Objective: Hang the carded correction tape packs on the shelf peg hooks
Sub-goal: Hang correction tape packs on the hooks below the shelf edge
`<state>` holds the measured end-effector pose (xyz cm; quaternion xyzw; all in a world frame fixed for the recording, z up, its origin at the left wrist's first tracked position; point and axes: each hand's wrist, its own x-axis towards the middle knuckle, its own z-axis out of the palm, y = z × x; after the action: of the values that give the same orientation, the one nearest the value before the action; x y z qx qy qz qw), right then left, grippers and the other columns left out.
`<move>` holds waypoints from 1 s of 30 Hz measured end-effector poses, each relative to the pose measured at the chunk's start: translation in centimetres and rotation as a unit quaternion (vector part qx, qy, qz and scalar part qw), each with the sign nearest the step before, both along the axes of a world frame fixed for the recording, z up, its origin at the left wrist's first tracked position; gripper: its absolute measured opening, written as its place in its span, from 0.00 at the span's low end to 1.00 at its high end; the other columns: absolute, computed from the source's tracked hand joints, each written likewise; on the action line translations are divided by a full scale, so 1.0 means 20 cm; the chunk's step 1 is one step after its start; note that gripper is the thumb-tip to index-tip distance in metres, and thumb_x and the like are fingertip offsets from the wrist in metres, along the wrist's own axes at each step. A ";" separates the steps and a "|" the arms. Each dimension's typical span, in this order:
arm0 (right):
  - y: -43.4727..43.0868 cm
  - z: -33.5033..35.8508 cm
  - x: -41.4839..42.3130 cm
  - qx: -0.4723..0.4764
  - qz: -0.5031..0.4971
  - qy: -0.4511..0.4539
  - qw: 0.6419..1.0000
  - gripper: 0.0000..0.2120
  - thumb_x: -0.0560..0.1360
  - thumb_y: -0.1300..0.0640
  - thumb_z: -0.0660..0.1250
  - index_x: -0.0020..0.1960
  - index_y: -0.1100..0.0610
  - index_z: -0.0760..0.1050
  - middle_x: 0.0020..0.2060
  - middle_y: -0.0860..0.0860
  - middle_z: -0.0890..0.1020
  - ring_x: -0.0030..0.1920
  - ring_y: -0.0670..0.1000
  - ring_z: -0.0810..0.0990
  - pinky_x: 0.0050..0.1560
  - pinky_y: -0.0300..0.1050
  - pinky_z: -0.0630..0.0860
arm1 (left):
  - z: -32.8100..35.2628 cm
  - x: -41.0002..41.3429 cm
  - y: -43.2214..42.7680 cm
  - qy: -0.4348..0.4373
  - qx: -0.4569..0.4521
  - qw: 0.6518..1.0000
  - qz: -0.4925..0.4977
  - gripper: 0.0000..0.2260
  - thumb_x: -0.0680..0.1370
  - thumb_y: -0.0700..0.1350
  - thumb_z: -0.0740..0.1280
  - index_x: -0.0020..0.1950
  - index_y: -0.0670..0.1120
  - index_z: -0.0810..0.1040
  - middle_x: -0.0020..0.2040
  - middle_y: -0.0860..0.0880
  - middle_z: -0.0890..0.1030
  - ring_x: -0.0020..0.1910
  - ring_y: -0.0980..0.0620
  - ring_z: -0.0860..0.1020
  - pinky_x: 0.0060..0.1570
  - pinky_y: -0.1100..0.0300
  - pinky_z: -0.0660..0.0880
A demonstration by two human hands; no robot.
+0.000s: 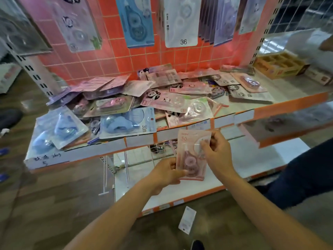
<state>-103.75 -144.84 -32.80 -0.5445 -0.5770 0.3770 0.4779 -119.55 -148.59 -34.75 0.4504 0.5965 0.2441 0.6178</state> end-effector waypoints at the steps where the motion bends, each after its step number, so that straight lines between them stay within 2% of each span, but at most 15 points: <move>1: -0.01 -0.04 0.00 -0.005 0.013 -0.007 1.000 0.06 0.76 0.64 0.65 0.50 0.55 0.72 0.46 0.51 0.81 0.49 0.51 0.82 0.45 0.49 0.82 | -0.03 0.00 -0.01 0.013 -0.010 1.000 0.002 0.14 0.76 0.43 0.71 0.61 0.49 0.76 0.57 0.49 0.80 0.56 0.49 0.79 0.57 0.52 0.79; 5: -0.02 -0.22 -0.01 -0.046 0.041 -0.023 0.998 0.04 0.77 0.60 0.65 0.51 0.53 0.72 0.48 0.46 0.80 0.51 0.47 0.80 0.45 0.40 0.81 | -0.19 -0.01 -0.01 0.055 -0.043 0.997 0.016 0.17 0.76 0.43 0.71 0.64 0.47 0.75 0.59 0.48 0.79 0.56 0.49 0.78 0.58 0.52 0.78; 7: -0.02 -0.34 -0.01 -0.065 0.047 -0.027 0.996 0.04 0.78 0.59 0.65 0.50 0.52 0.72 0.47 0.44 0.79 0.50 0.47 0.80 0.44 0.37 0.81 | -0.29 0.00 -0.01 0.066 -0.049 0.996 0.019 0.15 0.75 0.43 0.71 0.62 0.49 0.76 0.59 0.49 0.80 0.56 0.49 0.78 0.59 0.52 0.77; 9: 0.01 -0.46 0.00 -0.072 0.046 -0.050 0.995 0.02 0.78 0.58 0.64 0.50 0.53 0.72 0.45 0.42 0.78 0.48 0.46 0.80 0.41 0.30 0.78 | -0.40 0.00 0.01 0.075 -0.052 0.996 0.022 0.14 0.74 0.44 0.72 0.59 0.50 0.77 0.58 0.50 0.80 0.55 0.50 0.79 0.59 0.52 0.77; 12: 0.05 -0.66 0.02 -0.085 0.049 -0.061 0.993 0.01 0.79 0.58 0.62 0.50 0.55 0.72 0.44 0.42 0.77 0.44 0.40 0.77 0.38 0.24 0.75 | -0.60 0.01 0.03 0.068 -0.063 0.995 0.029 0.13 0.73 0.45 0.73 0.57 0.52 0.78 0.56 0.52 0.81 0.52 0.54 0.79 0.57 0.56 0.78; 15: 0.10 -0.86 0.04 -0.089 0.053 -0.076 0.992 0.01 0.79 0.58 0.62 0.49 0.54 0.72 0.43 0.43 0.78 0.43 0.42 0.78 0.37 0.24 0.74 | -0.80 0.04 0.06 0.050 -0.081 0.995 0.038 0.12 0.73 0.48 0.74 0.55 0.54 0.78 0.54 0.54 0.82 0.52 0.53 0.80 0.56 0.58 0.78; 19: 0.18 -1.18 0.05 -0.093 0.065 -0.080 0.990 0.06 0.79 0.58 0.63 0.45 0.48 0.70 0.42 0.42 0.78 0.43 0.44 0.79 0.37 0.26 0.75 | -1.09 0.05 0.13 0.055 -0.070 0.996 0.014 0.11 0.73 0.51 0.73 0.54 0.55 0.77 0.52 0.57 0.81 0.50 0.55 0.80 0.41 0.70 0.77; 21: 0.21 -1.31 0.05 -0.077 0.083 -0.088 0.990 0.08 0.78 0.58 0.64 0.44 0.45 0.70 0.42 0.42 0.79 0.43 0.44 0.81 0.37 0.28 0.77 | -1.24 0.05 0.17 0.061 -0.058 0.996 0.006 0.11 0.72 0.52 0.74 0.53 0.56 0.78 0.51 0.58 0.81 0.51 0.56 0.80 0.45 0.69 0.77; 24: 0.25 -1.49 0.06 -0.056 0.101 -0.073 0.991 0.04 0.77 0.55 0.65 0.45 0.48 0.73 0.43 0.44 0.80 0.44 0.44 0.81 0.37 0.30 0.77 | -1.45 0.05 0.24 0.091 -0.037 0.995 -0.008 0.10 0.72 0.55 0.73 0.51 0.56 0.78 0.48 0.60 0.81 0.49 0.58 0.80 0.44 0.69 0.76; 25: 0.25 -1.54 0.06 -0.040 0.108 -0.062 0.991 0.03 0.77 0.52 0.66 0.45 0.47 0.73 0.42 0.43 0.80 0.44 0.44 0.81 0.37 0.30 0.77 | -1.52 0.05 0.26 0.112 -0.025 0.993 -0.025 0.08 0.72 0.55 0.73 0.48 0.57 0.79 0.46 0.61 0.81 0.48 0.58 0.80 0.47 0.68 0.77; 28: 0.27 -1.67 0.06 0.084 0.125 -0.058 0.987 0.03 0.74 0.44 0.63 0.44 0.41 0.73 0.41 0.38 0.80 0.42 0.41 0.80 0.39 0.28 0.75 | -1.70 0.05 0.33 0.129 0.002 0.991 -0.036 0.08 0.70 0.54 0.75 0.47 0.56 0.81 0.47 0.57 0.83 0.50 0.57 0.81 0.58 0.57 0.77; 30: 0.28 -1.75 0.06 0.122 0.136 -0.049 0.982 0.02 0.74 0.44 0.62 0.46 0.38 0.73 0.41 0.34 0.79 0.43 0.40 0.80 0.38 0.30 0.76 | -1.79 0.04 0.37 0.128 0.018 0.991 -0.025 0.08 0.72 0.49 0.75 0.50 0.55 0.81 0.50 0.57 0.83 0.52 0.58 0.81 0.60 0.57 0.76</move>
<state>-102.57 -139.20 -67.80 -0.4165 -0.7102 0.3382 0.4557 -118.73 -141.19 -70.50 0.5042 0.6543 0.1798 0.5342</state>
